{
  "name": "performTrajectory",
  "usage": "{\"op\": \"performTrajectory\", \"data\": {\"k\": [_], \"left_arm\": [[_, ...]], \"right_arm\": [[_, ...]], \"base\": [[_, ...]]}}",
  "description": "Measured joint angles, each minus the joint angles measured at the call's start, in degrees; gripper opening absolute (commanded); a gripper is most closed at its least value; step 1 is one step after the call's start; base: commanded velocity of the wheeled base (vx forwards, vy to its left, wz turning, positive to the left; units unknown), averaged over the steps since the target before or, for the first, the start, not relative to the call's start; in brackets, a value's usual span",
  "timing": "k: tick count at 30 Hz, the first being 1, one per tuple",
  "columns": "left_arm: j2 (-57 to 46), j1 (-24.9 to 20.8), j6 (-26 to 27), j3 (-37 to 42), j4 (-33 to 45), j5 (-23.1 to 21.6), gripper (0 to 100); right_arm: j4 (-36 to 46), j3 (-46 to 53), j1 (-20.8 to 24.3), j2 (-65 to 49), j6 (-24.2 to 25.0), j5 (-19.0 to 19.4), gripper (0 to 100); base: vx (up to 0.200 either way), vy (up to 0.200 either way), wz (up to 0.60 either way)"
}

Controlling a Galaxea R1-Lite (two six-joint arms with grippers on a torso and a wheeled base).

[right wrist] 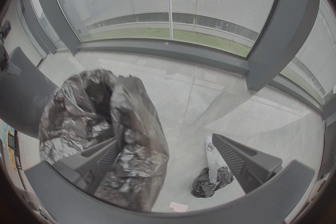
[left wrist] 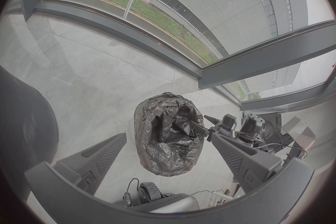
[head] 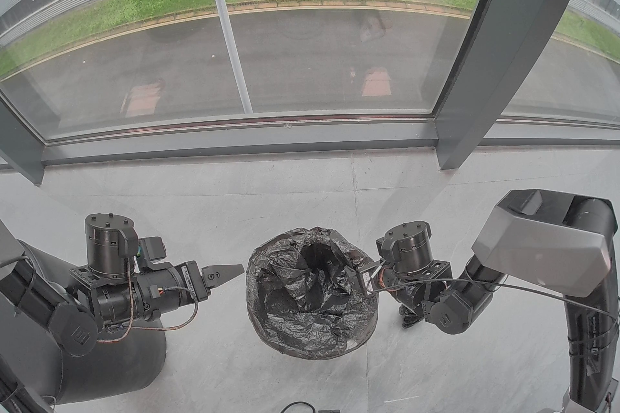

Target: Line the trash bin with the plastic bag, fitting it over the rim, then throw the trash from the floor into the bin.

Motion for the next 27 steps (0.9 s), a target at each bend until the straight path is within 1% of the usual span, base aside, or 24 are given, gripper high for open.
{"op": "performTrajectory", "data": {"k": [7, 10, 13, 15, 17, 18, 21, 24, 27], "left_arm": [[-3.83, -0.22, 0.11, 1.26, 0.02, 1.08, 100], [-6.86, -0.21, 0.39, 2.15, 0.2, 4.07, 100], [-10.19, -0.07, 1.45, 3.72, 0.38, 8.46, 100], [-13.03, -0.02, 2.85, 5.75, 0.44, 10.8, 100], [-16.2, 0.01, 4.36, 8.07, 0.51, 12.37, 100], [-18.14, 0.01, 5.12, 9.36, 0.63, 12.92, 100], [-24.37, -0.02, 6.72, 12.73, 1.89, 14.03, 100], [-31.15, -0.1, 7.51, 15.2, 6.42, 14.69, 100], [-37.57, -0.11, 7.59, 16.7, 12.37, 14.91, 100]], "right_arm": [[-0.02, 6.58, 2.76, -9.68, 1.19, 0.11, 100], [-0.05, 9.92, 3.08, -13.92, 1.41, 0.16, 100], [-0.44, 12.7, 1.29, -16.91, 1.91, 1.23, 100], [-1.55, 14.47, -1.46, -18.38, 2.35, 4.07, 100], [-2.57, 15.98, -4.61, -19.33, 2.65, 8.09, 100], [-2.97, 16.52, -6.01, -19.69, 2.76, 10.45, 100], [-3.58, 16.94, -10.39, -19.97, 3.28, 15.59, 100], [-2.9, 14.97, -13.78, -18.86, 4.13, 18.46, 100], [0.11, 10.51, -16.13, -16.69, 4.71, 19.88, 100]], "base": [[0.0, 0.0, 0.0], [0.0, 0.0, 0.0], [0.0, 0.0, 0.0], [0.0, 0.0, 0.0], [0.0, 0.0, 0.0], [0.0, 0.0, 0.0], [0.0, 0.0, 0.0], [0.0, 0.0, 0.0], [0.0, 0.0, 0.0]]}}
